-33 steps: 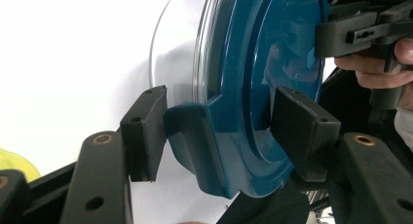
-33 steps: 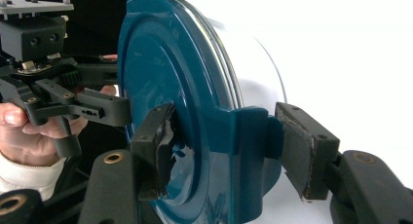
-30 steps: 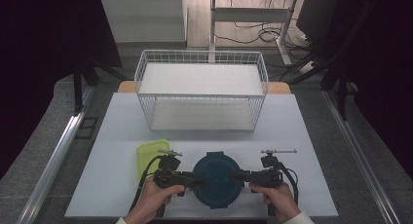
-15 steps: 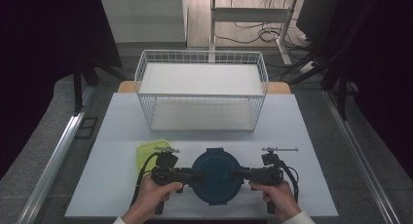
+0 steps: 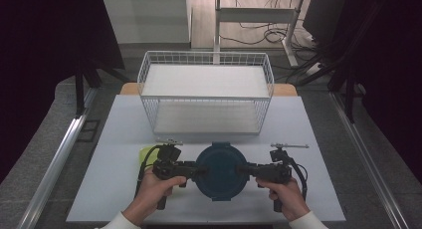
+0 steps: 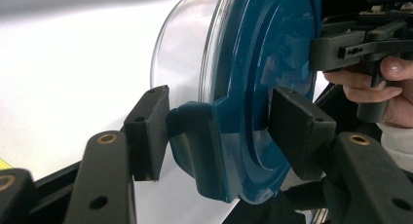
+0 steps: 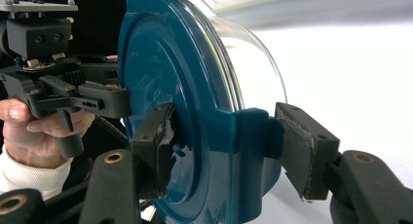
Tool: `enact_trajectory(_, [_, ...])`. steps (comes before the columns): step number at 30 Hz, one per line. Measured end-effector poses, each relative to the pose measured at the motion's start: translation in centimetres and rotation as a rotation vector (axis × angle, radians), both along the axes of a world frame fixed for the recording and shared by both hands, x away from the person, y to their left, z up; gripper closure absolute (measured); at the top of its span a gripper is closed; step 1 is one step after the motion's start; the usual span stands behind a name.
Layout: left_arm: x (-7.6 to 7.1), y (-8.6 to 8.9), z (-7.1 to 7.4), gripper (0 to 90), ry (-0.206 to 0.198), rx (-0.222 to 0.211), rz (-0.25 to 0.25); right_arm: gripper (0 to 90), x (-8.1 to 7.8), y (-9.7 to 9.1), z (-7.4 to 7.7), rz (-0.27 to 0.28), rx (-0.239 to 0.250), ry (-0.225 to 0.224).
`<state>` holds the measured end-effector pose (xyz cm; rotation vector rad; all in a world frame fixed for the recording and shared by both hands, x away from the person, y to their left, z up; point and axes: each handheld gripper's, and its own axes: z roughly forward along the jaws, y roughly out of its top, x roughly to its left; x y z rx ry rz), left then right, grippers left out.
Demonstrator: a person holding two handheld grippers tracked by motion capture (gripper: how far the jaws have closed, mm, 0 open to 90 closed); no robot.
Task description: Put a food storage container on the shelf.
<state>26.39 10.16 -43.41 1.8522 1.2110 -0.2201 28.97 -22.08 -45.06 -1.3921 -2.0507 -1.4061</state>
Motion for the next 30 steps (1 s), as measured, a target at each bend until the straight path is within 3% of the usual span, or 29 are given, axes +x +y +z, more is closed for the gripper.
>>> enact_trajectory(11, [1.2, 1.1, 2.7, 42.0, -0.032, -0.007, 0.031, 41.6, 1.8, 1.0, 2.3, 0.008, 0.017, -0.024])
enact_trajectory(30, [4.0, 3.1, 9.9, 42.9, -0.151, -0.017, 0.046, 41.7, 5.2, 2.9, 9.5, 0.025, 0.040, -0.128])
